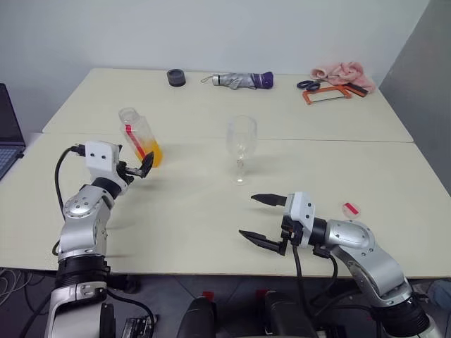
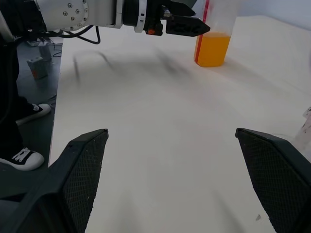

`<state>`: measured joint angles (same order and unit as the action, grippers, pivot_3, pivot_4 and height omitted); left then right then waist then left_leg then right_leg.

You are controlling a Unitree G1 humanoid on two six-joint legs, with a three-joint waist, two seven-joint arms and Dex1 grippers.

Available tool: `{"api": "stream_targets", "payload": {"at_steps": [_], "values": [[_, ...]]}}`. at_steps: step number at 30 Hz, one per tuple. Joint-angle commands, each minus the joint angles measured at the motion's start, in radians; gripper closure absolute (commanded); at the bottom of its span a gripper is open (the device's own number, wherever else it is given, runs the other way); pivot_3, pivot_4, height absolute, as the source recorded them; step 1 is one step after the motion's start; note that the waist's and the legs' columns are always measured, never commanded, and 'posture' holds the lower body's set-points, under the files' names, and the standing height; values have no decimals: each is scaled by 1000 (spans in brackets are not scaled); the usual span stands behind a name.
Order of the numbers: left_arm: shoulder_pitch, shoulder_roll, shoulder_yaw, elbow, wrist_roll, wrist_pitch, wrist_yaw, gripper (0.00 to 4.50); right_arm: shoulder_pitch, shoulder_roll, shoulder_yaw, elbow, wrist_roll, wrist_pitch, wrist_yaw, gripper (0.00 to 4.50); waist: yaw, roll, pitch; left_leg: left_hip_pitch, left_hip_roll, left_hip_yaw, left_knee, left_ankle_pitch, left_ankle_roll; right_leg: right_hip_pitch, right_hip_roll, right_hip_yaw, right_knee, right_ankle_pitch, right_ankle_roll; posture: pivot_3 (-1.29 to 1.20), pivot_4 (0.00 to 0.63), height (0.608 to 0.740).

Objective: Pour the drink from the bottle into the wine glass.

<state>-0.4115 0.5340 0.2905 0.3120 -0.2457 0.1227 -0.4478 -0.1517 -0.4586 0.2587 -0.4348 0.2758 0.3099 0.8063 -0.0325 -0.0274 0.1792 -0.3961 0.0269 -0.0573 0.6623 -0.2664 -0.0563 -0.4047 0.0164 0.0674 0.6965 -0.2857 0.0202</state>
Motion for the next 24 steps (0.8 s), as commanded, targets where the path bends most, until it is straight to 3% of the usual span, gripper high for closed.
{"api": "stream_targets", "payload": {"at_steps": [1, 12, 24], "values": [[-47, 23, 6, 23, 6, -26, -7, 0, -40, 2, -8, -11, 8, -9, 5, 26, 0, 0, 0, 0, 0, 0, 0, 0, 0, 0, 0, 0, 0, 0, 0, 0, 150, 740], [-133, 37, -9, 135, 25, -65, -30, 0, -82, 66, -53, -37, 110, 24, -26, 26, 0, 0, 0, -1, 0, -1, 0, 0, 0, 0, 0, -1, 0, 0, 0, 0, 150, 740], [-215, 44, -19, 258, 37, -111, -56, 0, -95, 64, -34, -22, 93, 17, -21, 26, 0, 0, 0, -1, 0, -2, 0, 0, 0, 0, 0, -3, 0, 0, 0, 0, 150, 740]]}}
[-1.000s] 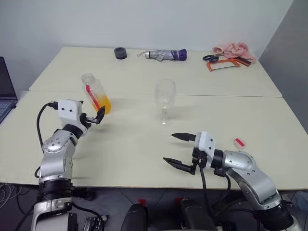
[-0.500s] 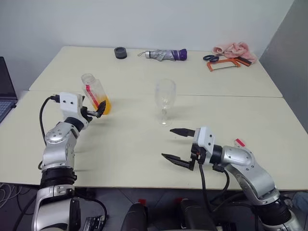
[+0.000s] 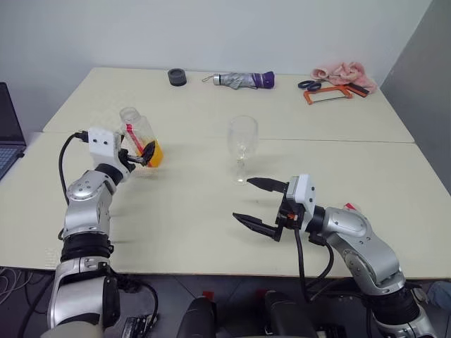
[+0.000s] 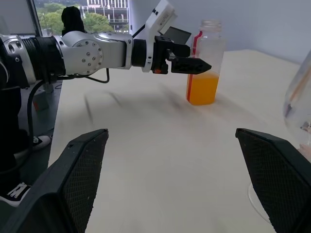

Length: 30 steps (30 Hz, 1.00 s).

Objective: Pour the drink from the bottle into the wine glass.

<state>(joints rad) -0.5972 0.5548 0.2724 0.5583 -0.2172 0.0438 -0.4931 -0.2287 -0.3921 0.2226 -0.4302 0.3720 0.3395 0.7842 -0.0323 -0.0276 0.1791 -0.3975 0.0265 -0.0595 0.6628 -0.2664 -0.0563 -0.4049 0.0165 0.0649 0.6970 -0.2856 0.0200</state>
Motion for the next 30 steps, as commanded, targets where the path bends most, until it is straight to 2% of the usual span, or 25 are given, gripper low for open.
{"api": "stream_targets", "payload": {"at_steps": [1, 5, 6, 8, 14, 15, 20, 24, 30], "values": [[-40, 25, -3, 27, 11, -37, -15, 0, -18, -5, 4, -27, -6, -12, 1, 26, 0, 0, 0, 0, 0, 0, 0, 0, 0, 0, 0, 0, 0, 0, 0, 0, 150, 740], [-65, 25, -8, 67, 16, -53, -24, 0, -18, -8, 6, -29, -12, -12, 1, 26, 0, 0, 0, 0, 0, 0, 0, 0, 0, 0, 0, 0, 0, 0, 0, 0, 150, 740], [-71, 25, -9, 79, 18, -57, -26, 182, -18, -8, 7, -29, -14, -12, 0, 6, 0, 0, 0, 0, 0, 0, 0, 0, 0, 0, 0, 0, 0, 0, 0, 0, 150, 740], [-83, 24, -12, 100, 20, -64, -30, 579, -19, -8, 9, -27, -17, -13, 0, 0, 0, 0, 0, 0, 0, 0, 0, 0, 0, 0, 0, -1, 0, 0, 0, 0, 150, 740], [-107, 25, -15, 146, 27, -84, -39, 2468, -19, -8, 11, -26, -29, -16, 2, 0, 0, 0, 0, 0, 0, -1, 0, 0, 0, 0, 0, -1, 0, 0, 0, 0, 150, 740], [-111, 24, -16, 152, 27, -88, -41, 2664, -19, -7, 11, -26, -31, -17, 2, 0, 0, 0, 0, 0, 0, 0, 0, 0, 0, 0, 0, -1, 0, 0, 0, 0, 150, 740], [-103, 10, -36, 106, 24, -91, -67, 2805, -13, -19, 3, -41, -43, -20, -2, 0, 0, 0, 0, 0, 0, -1, 0, 0, 0, 0, 0, -1, 0, 0, 0, 0, 150, 740], [-77, -15, -111, -79, 36, -61, -111, 2808, -8, -33, -54, -90, -24, 3, -46, 0, 1, 0, 0, -1, 0, -2, 1, 0, 0, 0, 0, -1, 0, 0, 0, 0, 150, 740], [-124, -30, -214, -228, 89, -58, -137, 2809, -49, 17, -125, -115, -21, 25, -169, 0, 3, 0, 0, -2, 0, -3, 1, 0, 0, 0, -1, -1, 0, 0, 0, 0, 150, 740]]}}
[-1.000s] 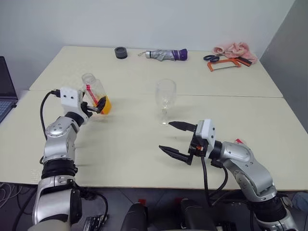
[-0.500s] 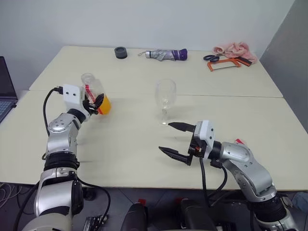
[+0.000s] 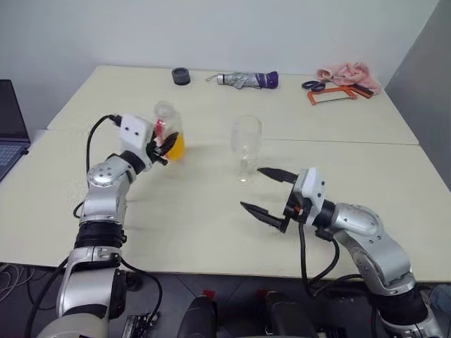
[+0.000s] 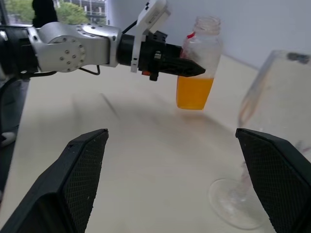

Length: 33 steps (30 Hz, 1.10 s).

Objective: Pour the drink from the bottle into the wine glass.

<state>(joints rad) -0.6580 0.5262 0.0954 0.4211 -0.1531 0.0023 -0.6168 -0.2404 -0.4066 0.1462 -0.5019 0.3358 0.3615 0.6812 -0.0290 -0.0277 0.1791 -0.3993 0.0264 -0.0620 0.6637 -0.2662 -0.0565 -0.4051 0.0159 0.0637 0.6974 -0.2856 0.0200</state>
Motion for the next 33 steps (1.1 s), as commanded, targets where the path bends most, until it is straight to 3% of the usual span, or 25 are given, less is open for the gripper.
{"api": "stream_targets", "payload": {"at_steps": [1, 8, 20, 33], "values": [[-83, -5, -49, -95, 34, -19, -13, 2809, -44, 44, -56, -43, 12, 1, -86, 0, 0, 0, 0, 0, 0, 0, 0, 0, 0, 0, 0, 0, 0, 0, 0, 0, 150, 740], [-187, 9, -115, -12, 141, -167, -7, 2810, -61, 83, -45, -44, -12, -2, -157, 0, -4, 0, 0, 0, -2, 2, -1, 0, 0, -1, 2, 1, 0, 0, 0, 0, 150, 740], [-379, 56, -230, 284, 380, -572, 78, 2810, -75, 115, -4, -18, -90, 8, -234, 0, -3, 0, 0, 0, -3, 2, -1, 0, 0, -1, 2, 1, -1, 0, 0, 0, 150, 740], [-491, 81, -298, 457, 556, -787, 226, 2811, -64, 145, 25, -7, -143, 7, -276, 0, -3, 0, 0, 0, -3, 2, -1, 0, 0, -1, 2, 1, 0, 0, 0, 0, 150, 740]]}}
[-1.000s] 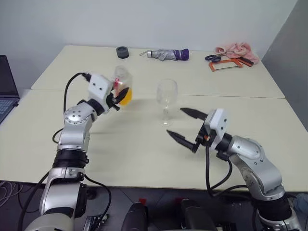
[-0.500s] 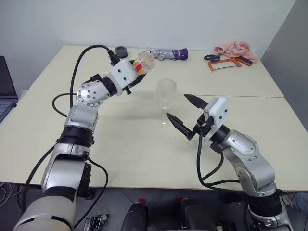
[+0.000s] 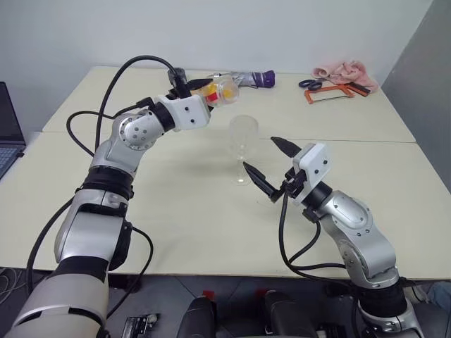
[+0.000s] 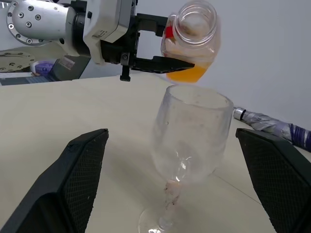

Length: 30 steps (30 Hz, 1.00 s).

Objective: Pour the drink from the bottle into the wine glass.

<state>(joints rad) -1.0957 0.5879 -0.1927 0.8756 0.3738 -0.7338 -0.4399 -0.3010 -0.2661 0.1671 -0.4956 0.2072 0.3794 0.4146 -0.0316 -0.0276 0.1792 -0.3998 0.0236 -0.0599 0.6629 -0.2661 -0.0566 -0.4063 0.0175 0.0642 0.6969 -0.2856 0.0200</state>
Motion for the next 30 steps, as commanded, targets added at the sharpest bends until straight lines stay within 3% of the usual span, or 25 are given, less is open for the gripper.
{"api": "stream_targets", "payload": {"at_steps": [1, 16, 30], "values": [[-59, 22, -15, 11, 43, -61, 64, 2811, -2, 6, 6, -13, -18, -10, -12, 0, 0, 0, 0, 0, 0, 0, 0, 0, 0, 0, 0, 0, 0, 0, 0, 0, 150, 740], [-125, 78, -109, 61, 254, -160, 288, 2811, 22, 30, 15, 3, -58, -14, -46, 0, 0, 0, 0, 0, 0, 0, 0, 0, 0, 0, 0, 0, 0, 0, 0, 0, 150, 740], [-180, 82, -161, 99, 339, -158, 409, 2811, 59, 30, 10, 17, -111, -88, -54, 0, 0, 0, 0, 0, 0, 0, 0, 0, 0, 0, 0, 0, 0, 0, 0, 0, 150, 740]]}}
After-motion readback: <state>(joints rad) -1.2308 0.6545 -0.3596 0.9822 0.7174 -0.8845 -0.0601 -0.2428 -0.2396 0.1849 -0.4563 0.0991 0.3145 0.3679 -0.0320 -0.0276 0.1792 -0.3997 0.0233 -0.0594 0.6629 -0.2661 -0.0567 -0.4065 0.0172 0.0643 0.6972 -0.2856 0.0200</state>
